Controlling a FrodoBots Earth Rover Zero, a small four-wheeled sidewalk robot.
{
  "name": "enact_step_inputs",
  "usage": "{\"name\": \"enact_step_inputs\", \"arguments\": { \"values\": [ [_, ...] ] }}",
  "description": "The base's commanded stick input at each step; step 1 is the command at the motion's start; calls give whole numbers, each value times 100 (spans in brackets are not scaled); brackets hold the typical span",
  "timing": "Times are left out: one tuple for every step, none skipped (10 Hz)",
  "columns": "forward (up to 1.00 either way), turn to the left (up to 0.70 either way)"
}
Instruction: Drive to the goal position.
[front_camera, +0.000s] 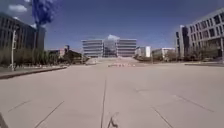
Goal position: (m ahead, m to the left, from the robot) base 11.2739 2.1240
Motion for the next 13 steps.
{"name": "enact_step_inputs", "arguments": {
  "values": [
    [70,0],
    [70,0],
    [70,0],
    [70,0],
    [70,0],
    [70,0],
    [70,0],
    [70,0],
    [70,0],
    [70,0],
    [70,0],
    [70,0],
    [70,0]
  ]
}}
